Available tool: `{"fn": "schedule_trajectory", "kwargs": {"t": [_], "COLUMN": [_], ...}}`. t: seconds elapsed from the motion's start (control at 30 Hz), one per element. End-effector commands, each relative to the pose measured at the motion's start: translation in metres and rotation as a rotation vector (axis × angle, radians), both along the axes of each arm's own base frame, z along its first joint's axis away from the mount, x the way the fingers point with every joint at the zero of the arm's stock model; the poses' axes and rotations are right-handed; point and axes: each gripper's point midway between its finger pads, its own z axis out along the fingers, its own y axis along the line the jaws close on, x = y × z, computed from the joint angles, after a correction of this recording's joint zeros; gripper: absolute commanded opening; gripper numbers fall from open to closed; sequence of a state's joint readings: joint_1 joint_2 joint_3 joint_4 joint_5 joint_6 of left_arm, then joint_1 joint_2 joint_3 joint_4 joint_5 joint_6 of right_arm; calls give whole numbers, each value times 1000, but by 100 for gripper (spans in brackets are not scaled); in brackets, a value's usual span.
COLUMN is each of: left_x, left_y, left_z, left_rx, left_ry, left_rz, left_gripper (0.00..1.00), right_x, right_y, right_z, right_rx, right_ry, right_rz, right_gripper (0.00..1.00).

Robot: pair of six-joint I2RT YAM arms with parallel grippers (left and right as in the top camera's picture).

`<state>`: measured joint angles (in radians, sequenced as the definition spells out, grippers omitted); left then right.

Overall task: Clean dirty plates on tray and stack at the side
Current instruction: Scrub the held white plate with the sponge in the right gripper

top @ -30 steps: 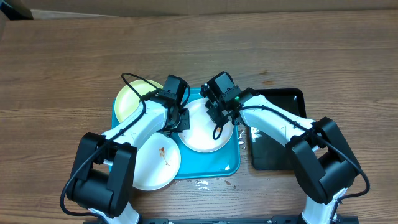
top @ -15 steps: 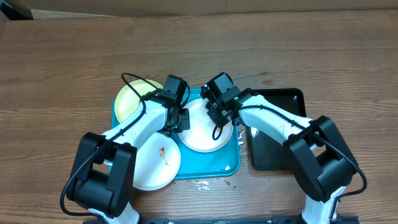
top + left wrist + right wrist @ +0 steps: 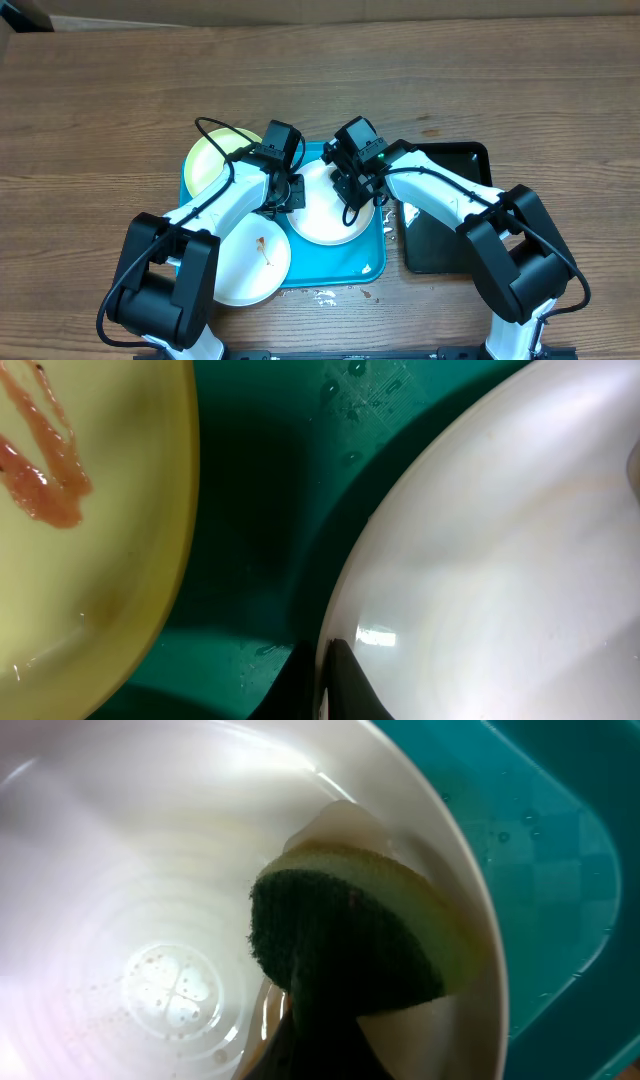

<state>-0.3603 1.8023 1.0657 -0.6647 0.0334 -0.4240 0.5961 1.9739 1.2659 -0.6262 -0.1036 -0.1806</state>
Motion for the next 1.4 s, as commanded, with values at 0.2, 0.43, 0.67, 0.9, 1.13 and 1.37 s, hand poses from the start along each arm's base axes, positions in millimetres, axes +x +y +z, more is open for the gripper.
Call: {"fn": "schedule_trajectory", "kwargs": {"t": [0.2, 0.43, 0.67, 0.9, 1.13, 1.37], "left_x": [-6, -6, -6, -6, -6, -6], "left_y": [2, 2, 2, 2, 2, 2], "left_z": [-8, -8, -8, -8, -8, -8], "left_rx": [24, 25, 24, 25, 25, 25], "left_ry": [24, 24, 24, 24, 24, 24], "left_rz": [-3, -3, -3, -3, -3, -3], "left_gripper": [4, 4, 4, 4, 4, 4], "right_x": [-21, -16, -28, -33, -36, -35], "right_y": [4, -18, -18, -12, -5, 0], "right_z": [-16, -21, -22, -21, -19, -21], "right_rx": [11, -110, -93, -49, -7, 29], "right_ry": [96, 60, 127, 179, 212, 223], "right_rz": [37, -1, -53, -135, -162, -221], "right_gripper": [4, 4, 4, 4, 4, 4]}}
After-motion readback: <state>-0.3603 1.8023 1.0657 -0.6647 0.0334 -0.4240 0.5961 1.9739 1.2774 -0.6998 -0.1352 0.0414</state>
